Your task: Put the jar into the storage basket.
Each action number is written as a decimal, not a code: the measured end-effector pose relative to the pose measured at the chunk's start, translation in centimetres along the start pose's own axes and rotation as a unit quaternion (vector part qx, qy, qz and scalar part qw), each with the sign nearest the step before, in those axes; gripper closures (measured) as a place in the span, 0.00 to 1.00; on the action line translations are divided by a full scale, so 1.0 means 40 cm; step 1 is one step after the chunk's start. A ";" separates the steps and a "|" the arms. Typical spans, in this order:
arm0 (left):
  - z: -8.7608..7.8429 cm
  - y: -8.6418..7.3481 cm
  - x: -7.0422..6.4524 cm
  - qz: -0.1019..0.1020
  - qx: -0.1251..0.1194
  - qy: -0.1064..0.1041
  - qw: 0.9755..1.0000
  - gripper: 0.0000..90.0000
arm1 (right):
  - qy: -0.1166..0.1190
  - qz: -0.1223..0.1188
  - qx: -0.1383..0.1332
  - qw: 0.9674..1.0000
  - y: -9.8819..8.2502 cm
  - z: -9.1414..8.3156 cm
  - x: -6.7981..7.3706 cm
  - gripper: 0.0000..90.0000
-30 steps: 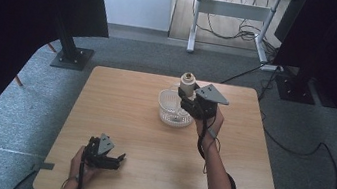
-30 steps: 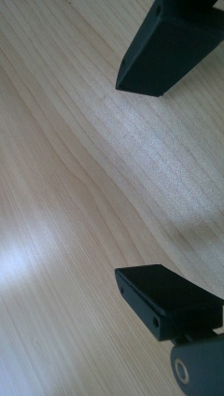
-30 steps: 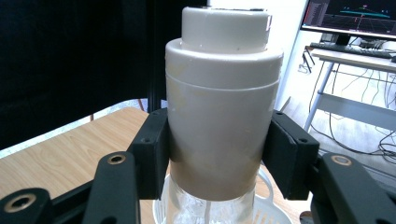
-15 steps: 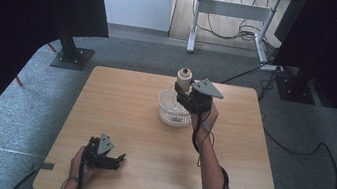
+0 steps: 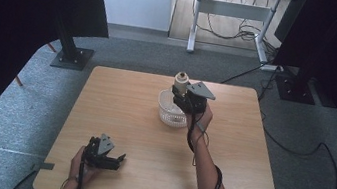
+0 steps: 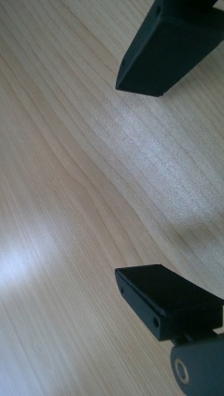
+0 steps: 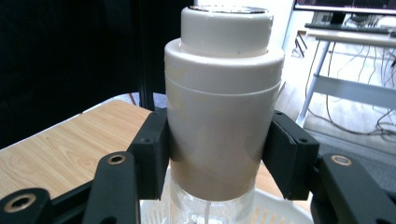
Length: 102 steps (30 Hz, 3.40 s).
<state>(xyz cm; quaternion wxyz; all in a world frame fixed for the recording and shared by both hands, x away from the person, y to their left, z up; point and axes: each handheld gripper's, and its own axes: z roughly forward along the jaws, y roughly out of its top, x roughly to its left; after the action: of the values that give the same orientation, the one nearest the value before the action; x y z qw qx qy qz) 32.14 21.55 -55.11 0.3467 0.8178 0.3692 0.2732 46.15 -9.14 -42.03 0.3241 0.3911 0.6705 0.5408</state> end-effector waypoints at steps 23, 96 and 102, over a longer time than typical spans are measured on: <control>0.001 0.000 -0.001 0.001 0.000 0.000 1.000 0.10 | -0.018 -0.002 0.048 0.999 -0.115 0.052 -0.008 0.51; 0.005 0.002 -0.007 0.010 0.008 0.008 1.000 0.10 | -0.013 -0.001 0.051 0.999 -0.160 -0.084 -0.011 0.20; 0.005 0.003 -0.006 0.009 0.009 0.008 1.000 0.10 | -0.012 -0.006 0.049 0.999 -0.173 -0.125 -0.018 0.21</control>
<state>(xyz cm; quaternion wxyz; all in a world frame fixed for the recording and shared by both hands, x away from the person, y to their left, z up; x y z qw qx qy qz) 32.19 21.21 -55.21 0.3339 0.8221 0.3668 0.2797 40.99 -12.88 -47.78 0.3158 0.4092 0.6946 0.5004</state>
